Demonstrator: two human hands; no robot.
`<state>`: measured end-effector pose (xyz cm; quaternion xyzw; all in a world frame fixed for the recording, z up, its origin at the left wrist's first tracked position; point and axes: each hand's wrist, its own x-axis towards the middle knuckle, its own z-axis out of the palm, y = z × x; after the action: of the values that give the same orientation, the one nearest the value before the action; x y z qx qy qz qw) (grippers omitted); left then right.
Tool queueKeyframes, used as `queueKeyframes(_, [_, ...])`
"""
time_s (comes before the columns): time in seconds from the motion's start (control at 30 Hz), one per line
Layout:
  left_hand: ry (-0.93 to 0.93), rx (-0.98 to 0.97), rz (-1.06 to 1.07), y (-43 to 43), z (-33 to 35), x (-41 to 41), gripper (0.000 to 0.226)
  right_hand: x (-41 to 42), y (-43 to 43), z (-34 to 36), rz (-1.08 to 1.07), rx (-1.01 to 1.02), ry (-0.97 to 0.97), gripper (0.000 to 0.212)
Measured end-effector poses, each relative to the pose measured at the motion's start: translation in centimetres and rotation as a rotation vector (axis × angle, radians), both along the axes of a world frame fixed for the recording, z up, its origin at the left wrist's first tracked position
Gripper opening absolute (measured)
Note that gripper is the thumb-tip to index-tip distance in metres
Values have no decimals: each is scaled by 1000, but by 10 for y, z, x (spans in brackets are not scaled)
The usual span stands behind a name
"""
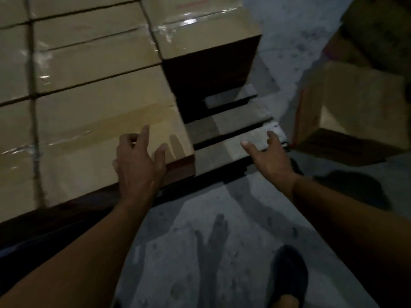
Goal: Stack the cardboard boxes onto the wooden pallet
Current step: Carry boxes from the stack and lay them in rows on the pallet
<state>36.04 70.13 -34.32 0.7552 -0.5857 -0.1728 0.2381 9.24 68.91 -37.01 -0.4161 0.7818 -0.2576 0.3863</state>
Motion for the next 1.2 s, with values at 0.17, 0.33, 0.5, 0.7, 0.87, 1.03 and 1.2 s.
queueKeyframes(0.17, [75,43,-207,-22,-1,-143,56,-133,14,8,-151,21,24,83])
queueKeyframes(0.33, [105,121,-354,-50,-3,-280,55,-259,21,10,-317,75,67,87])
queueKeyframes(0.5, [186,185,-338,-64,-12,-390,55,-363,27,14,-416,109,91,75])
queueKeyframes(0.7, [134,254,-385,-78,-29,-464,58,-432,29,-1,-528,177,39,92])
queueKeyframes(0.87, [25,244,-489,-117,-36,-491,63,-434,19,-15,-573,192,-38,86])
queueKeyframes(1.03, [-31,204,-570,-173,-35,-513,62,-402,-9,-26,-580,228,-147,82])
queueKeyframes(1.2, [-119,209,-696,-240,-46,-537,68,-367,-56,-47,-625,328,-274,72])
